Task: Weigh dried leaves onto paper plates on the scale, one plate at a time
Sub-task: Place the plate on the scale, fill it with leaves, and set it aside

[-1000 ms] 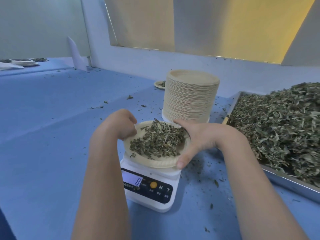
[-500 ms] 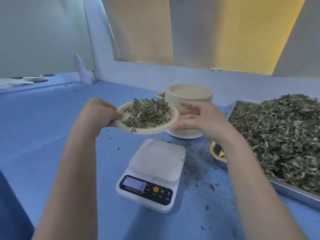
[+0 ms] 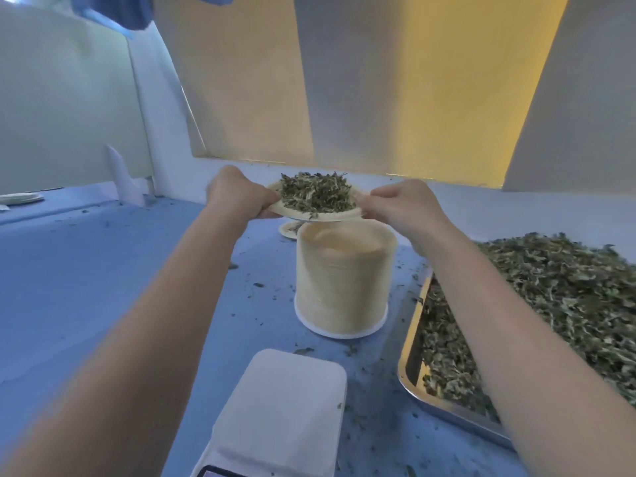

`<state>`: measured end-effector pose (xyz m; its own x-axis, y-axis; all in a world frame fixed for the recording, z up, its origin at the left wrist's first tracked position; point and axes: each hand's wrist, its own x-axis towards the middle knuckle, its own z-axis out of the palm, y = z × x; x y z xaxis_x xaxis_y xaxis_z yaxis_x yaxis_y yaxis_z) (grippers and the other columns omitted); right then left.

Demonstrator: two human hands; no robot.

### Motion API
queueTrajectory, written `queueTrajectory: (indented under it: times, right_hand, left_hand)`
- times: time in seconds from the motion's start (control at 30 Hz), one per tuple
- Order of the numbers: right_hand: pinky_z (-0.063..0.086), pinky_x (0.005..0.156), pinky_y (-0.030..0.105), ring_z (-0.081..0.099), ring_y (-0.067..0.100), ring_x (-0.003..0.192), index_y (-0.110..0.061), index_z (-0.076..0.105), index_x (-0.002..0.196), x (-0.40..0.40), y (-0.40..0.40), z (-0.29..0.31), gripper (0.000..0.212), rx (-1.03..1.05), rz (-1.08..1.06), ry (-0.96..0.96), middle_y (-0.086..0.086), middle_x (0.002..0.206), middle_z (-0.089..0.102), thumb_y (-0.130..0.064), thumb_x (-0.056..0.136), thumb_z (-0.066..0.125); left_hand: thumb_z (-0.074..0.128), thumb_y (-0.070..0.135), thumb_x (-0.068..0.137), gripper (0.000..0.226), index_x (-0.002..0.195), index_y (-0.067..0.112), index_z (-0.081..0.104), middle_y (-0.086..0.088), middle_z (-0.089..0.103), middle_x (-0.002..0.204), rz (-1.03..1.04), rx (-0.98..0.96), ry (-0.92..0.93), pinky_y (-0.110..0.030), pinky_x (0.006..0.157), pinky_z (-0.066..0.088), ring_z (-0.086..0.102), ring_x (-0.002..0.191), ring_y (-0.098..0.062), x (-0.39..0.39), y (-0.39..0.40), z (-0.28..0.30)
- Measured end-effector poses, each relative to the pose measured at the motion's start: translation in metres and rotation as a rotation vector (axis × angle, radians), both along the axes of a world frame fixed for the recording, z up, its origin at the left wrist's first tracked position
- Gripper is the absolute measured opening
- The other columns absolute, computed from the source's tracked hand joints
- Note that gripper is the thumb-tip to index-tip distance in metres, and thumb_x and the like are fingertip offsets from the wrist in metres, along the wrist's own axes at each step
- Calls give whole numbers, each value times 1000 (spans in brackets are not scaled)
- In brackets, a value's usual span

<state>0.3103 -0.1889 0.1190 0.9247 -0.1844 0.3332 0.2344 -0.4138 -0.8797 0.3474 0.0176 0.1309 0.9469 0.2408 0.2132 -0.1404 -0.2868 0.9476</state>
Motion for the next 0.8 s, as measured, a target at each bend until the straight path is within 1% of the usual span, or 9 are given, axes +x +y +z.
queueTrajectory:
  times: [0.03, 0.1, 0.17, 0.27, 0.4, 0.53, 0.6, 0.73, 0.8]
  right_hand:
    - [49, 93, 51, 66, 33, 95, 6, 71, 88, 13, -7, 1, 28, 25, -32, -12, 8, 80, 70, -21, 83, 71]
    - [48, 93, 52, 68, 28, 89, 11, 65, 92, 42, -23, 3, 32, 83, -90, -23, 11, 85, 68, -18, 82, 73]
    - [50, 92, 49, 68, 16, 74, 19, 60, 104, 72, -42, 6, 41, 153, -142, -15, 29, 104, 63, -13, 81, 74]
    - [58, 78, 32, 66, 13, 67, 25, 47, 117, 111, -72, 5, 56, 296, -210, 22, 38, 126, 49, -5, 78, 75]
    - [57, 54, 23, 66, 17, 63, 20, 59, 107, 154, -107, -6, 35, 509, -249, 193, 23, 91, 65, 5, 78, 72]
    - [55, 42, 29, 65, 20, 62, 11, 61, 93, 184, -128, -30, 16, 616, -344, 346, 17, 84, 61, 10, 79, 68]
    - [58, 48, 35, 63, 26, 70, 9, 57, 98, 199, -136, -48, 19, 673, -434, 401, 22, 97, 61, 13, 80, 65]
    - [56, 62, 38, 63, 37, 93, 12, 43, 130, 233, -145, -92, 48, 918, -622, 413, 28, 122, 56, 18, 84, 55]
    - [56, 72, 44, 60, 38, 105, 9, 38, 135, 250, -140, -110, 43, 1127, -722, 366, 27, 129, 52, 13, 93, 41]
  left_hand:
    - [72, 5, 81, 35, 107, -14, 59, -15, 66, 65, -19, 1, -12, -38, 85, 56, 69, 69, -28, 18, -9, 2]
    - [71, 6, 82, 30, 104, -12, 61, -17, 68, 79, -93, -22, -18, -30, 77, 58, 68, 64, -22, 53, -27, 5]
    - [69, 1, 82, 15, 91, -10, 64, -21, 68, 90, -219, -83, 2, -25, 69, 58, 69, 67, -22, 87, -46, 8]
    - [66, -6, 82, 7, 85, -3, 60, -17, 63, 82, -375, -129, 38, -18, 56, 56, 67, 52, -13, 134, -69, 6]
    - [62, -2, 86, 26, 112, -4, 56, -16, 66, 89, -566, -129, 173, -18, 59, 56, 70, 64, -15, 197, -82, -15]
    - [54, 13, 94, 23, 116, 10, 60, -4, 68, 113, -788, -152, 425, -27, 70, 59, 70, 89, -19, 244, -92, -39]
    - [45, 23, 99, 28, 124, 15, 56, 3, 64, 123, -882, -134, 488, -32, 75, 57, 67, 99, -21, 262, -101, -55]
    - [36, 28, 101, 42, 142, 20, 37, 9, 47, 142, -1019, -158, 596, -35, 84, 51, 58, 115, -23, 290, -127, -95]
    - [37, 27, 100, 47, 146, 19, 32, 7, 40, 148, -1024, -218, 661, -37, 87, 50, 54, 120, -25, 299, -138, -114]
